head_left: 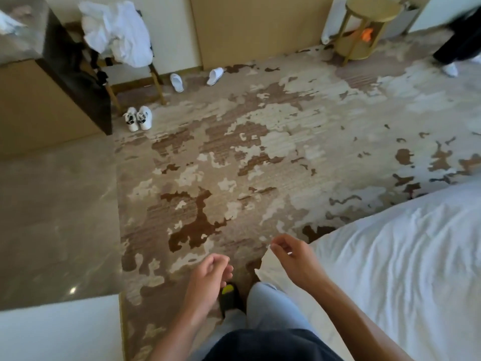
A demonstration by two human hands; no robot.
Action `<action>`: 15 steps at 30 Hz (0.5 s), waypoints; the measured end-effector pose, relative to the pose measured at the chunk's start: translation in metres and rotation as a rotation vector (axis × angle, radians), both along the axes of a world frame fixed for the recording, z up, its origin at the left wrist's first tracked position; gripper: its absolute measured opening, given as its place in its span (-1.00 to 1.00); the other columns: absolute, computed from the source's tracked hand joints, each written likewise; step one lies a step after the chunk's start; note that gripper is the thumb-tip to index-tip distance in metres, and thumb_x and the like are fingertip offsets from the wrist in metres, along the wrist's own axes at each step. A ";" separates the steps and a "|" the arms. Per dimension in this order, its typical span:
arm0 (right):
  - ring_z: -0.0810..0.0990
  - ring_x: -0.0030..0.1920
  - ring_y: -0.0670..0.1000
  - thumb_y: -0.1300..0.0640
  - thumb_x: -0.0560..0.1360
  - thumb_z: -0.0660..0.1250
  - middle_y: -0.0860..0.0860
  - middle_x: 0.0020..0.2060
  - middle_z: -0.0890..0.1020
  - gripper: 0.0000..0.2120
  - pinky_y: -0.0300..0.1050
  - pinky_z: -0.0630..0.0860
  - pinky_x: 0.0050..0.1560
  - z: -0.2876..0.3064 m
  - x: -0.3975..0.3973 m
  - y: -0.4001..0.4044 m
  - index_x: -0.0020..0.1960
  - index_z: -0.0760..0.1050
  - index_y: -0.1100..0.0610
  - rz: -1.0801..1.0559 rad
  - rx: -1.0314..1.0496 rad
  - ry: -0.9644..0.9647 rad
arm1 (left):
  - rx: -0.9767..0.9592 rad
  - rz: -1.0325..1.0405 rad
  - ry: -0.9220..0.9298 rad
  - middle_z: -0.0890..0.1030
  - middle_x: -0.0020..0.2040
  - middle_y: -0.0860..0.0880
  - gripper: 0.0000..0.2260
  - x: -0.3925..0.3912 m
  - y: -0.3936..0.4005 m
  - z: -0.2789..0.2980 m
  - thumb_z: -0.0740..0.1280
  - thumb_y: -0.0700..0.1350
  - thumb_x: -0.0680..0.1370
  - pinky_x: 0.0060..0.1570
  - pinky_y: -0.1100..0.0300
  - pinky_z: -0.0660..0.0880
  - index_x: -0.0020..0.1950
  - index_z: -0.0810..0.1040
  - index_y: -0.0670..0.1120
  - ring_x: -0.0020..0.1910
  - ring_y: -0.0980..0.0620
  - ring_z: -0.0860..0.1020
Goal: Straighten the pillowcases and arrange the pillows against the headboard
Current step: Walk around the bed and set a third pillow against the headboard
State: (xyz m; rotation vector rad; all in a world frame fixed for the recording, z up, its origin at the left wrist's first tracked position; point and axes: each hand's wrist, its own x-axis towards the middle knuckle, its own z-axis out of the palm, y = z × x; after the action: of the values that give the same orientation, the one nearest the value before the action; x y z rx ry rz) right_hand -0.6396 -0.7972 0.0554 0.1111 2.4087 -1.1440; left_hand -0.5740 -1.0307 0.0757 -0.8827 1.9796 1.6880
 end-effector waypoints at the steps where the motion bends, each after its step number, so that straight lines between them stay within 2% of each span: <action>1: 0.62 -0.05 -0.29 -0.05 0.65 0.35 -0.24 -0.12 0.68 -0.93 -0.35 0.50 -0.07 0.003 -0.012 0.005 0.03 0.60 -0.19 -0.049 0.005 0.011 | -0.002 -0.054 0.021 0.74 -0.11 0.09 -0.81 -0.029 0.002 0.004 0.30 0.08 0.65 -0.01 0.11 0.64 -0.04 0.68 0.08 -0.10 0.13 0.71; 4: 0.62 -0.03 -0.29 -0.06 0.66 0.34 -0.25 -0.10 0.67 -0.95 -0.42 0.52 -0.07 0.012 -0.046 0.023 0.06 0.58 -0.20 -0.192 0.021 0.027 | 0.017 -0.221 0.084 0.74 -0.12 0.07 -0.81 -0.118 0.023 0.011 0.30 0.05 0.65 -0.01 0.08 0.65 -0.02 0.67 0.04 -0.12 0.12 0.71; 7: 0.66 -0.04 -0.19 -0.06 0.67 0.33 -0.20 -0.07 0.68 -0.91 -0.27 0.60 0.02 0.012 -0.083 0.044 0.12 0.59 -0.12 -0.366 0.043 0.019 | 0.068 -0.369 0.102 0.74 -0.13 0.03 -0.81 -0.206 0.060 0.011 0.32 0.04 0.64 0.00 0.01 0.63 -0.04 0.67 0.01 -0.10 0.02 0.71; 9: 0.66 -0.06 -0.18 -0.05 0.67 0.33 -0.18 -0.08 0.69 -0.91 -0.29 0.59 -0.03 0.008 -0.111 0.059 0.11 0.60 -0.11 -0.470 0.053 0.040 | 0.095 -0.463 0.138 0.74 -0.13 -0.01 -0.82 -0.264 0.088 0.010 0.32 0.03 0.63 -0.01 -0.02 0.63 -0.05 0.67 0.01 -0.10 -0.03 0.71; 12: 0.66 -0.10 -0.21 -0.03 0.66 0.34 -0.16 -0.12 0.69 -0.92 -0.36 0.54 -0.15 0.001 -0.160 0.078 0.08 0.61 -0.11 -0.610 0.058 0.062 | 0.117 -0.611 0.189 0.74 -0.11 0.01 -0.80 -0.344 0.126 0.016 0.30 0.13 0.59 -0.03 0.03 0.65 -0.06 0.67 0.08 -0.10 0.03 0.71; 15: 0.67 -0.12 -0.17 -0.04 0.65 0.35 -0.14 -0.14 0.70 -0.92 -0.22 0.63 -0.07 -0.006 -0.216 0.096 0.05 0.63 -0.10 -0.709 0.030 0.056 | 0.112 -0.705 0.180 0.74 -0.11 0.00 -0.78 -0.417 0.154 0.018 0.30 0.14 0.56 0.00 0.00 0.63 -0.04 0.67 0.06 -0.09 0.01 0.71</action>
State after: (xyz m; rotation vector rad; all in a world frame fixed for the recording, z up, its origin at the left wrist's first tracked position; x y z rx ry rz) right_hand -0.8558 -0.7015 0.0491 1.0190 2.4993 -1.4016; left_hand -0.9907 -0.8767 0.0941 0.0346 1.9526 1.4567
